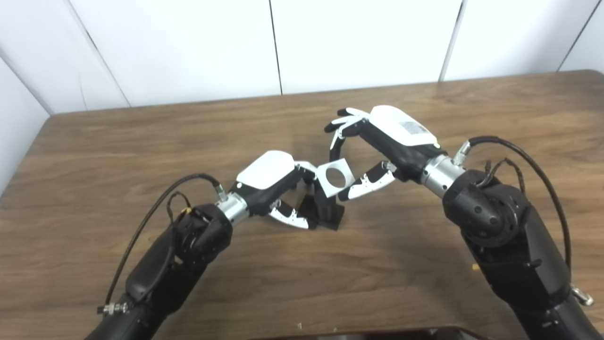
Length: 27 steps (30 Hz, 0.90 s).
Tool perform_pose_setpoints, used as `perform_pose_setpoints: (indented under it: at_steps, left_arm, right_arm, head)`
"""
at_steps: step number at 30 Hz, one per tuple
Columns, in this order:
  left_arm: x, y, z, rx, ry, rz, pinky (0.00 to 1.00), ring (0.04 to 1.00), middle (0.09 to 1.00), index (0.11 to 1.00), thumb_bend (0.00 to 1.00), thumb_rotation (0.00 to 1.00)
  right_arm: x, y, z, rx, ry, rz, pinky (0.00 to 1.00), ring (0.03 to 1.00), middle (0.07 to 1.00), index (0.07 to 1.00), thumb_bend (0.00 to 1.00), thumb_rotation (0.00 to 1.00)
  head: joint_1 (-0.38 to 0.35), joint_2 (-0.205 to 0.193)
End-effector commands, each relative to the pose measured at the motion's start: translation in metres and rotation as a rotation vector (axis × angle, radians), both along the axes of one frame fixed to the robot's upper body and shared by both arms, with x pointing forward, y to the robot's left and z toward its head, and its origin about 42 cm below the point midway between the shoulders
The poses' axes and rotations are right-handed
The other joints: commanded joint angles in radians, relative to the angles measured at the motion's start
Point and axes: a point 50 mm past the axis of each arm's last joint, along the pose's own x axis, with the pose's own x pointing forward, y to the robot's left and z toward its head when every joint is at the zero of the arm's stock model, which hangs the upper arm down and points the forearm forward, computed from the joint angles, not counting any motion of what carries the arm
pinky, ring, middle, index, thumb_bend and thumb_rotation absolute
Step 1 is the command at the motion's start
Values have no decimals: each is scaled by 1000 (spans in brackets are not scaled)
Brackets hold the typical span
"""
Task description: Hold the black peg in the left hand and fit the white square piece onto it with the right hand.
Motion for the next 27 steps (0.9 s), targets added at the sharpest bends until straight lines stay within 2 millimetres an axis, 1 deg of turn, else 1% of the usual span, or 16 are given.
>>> perform_pose_setpoints:
  at_steps: [1,8,14,19,23,27]
  left_arm:
    - [1,25,-28,185,85,92,550,680,748,494,521,79]
    - [2,24,-28,188,93,88,559,685,747,493,521,79]
    - [2,23,-30,205,90,80,574,695,742,494,520,81]
    - [1,24,-30,205,90,80,580,698,744,494,520,81]
    - [1,26,-30,204,88,77,565,685,744,494,520,82]
    - [0,26,-31,209,89,79,576,692,743,494,520,81]
  right_arm:
    - [-1,2,18,8,-54,7,861,956,823,479,522,139]
    - [3,1,14,-26,-20,12,873,958,824,479,522,138]
    - [12,0,1,-46,8,5,873,951,822,479,522,138]
    - [22,-1,-10,-49,13,7,893,946,818,480,523,136]
    - [28,-1,-13,-45,13,7,896,941,816,479,523,137]
    - [32,0,-16,-45,12,8,892,939,814,480,523,138]
  head:
    - [2,3]
    - [8,5]
    - [16,3]
    - [22,1]
    - [23,0]
    - [25,0]
